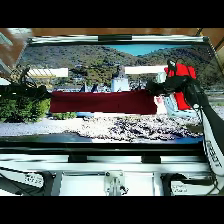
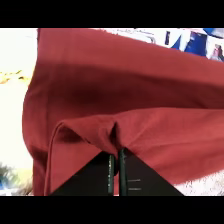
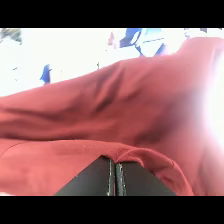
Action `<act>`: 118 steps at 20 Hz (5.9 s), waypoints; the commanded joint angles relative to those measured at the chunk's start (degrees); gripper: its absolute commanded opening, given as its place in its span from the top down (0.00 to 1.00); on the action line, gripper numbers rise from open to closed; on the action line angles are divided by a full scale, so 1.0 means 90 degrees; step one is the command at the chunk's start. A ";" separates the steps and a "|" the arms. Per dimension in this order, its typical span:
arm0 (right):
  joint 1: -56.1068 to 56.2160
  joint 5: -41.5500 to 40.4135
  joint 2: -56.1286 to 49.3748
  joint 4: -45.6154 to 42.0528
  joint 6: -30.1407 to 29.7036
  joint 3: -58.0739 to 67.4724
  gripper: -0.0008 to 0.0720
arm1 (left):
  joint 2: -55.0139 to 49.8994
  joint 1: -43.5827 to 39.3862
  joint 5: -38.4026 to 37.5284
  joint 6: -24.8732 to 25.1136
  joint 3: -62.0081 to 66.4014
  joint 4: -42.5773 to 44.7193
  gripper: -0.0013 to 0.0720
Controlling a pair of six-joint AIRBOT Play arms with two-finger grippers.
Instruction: Fold the shirts.
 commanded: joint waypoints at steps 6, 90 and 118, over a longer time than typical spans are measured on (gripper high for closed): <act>-0.0032 0.0877 -0.0653 0.0160 -0.0284 0.0131 0.32 | -0.0731 -0.0138 0.0211 -0.0401 0.0265 -0.0294 0.57; 0.3791 0.1996 -0.0639 0.1416 -0.0279 0.0136 0.90 | 0.4512 -0.0296 -0.0738 -0.1496 0.0724 0.0809 0.94; 0.0942 -0.0704 -0.0476 0.2147 -0.0389 -0.1506 0.86 | 0.4456 -0.0316 -0.0549 -0.1523 0.0216 0.0755 0.94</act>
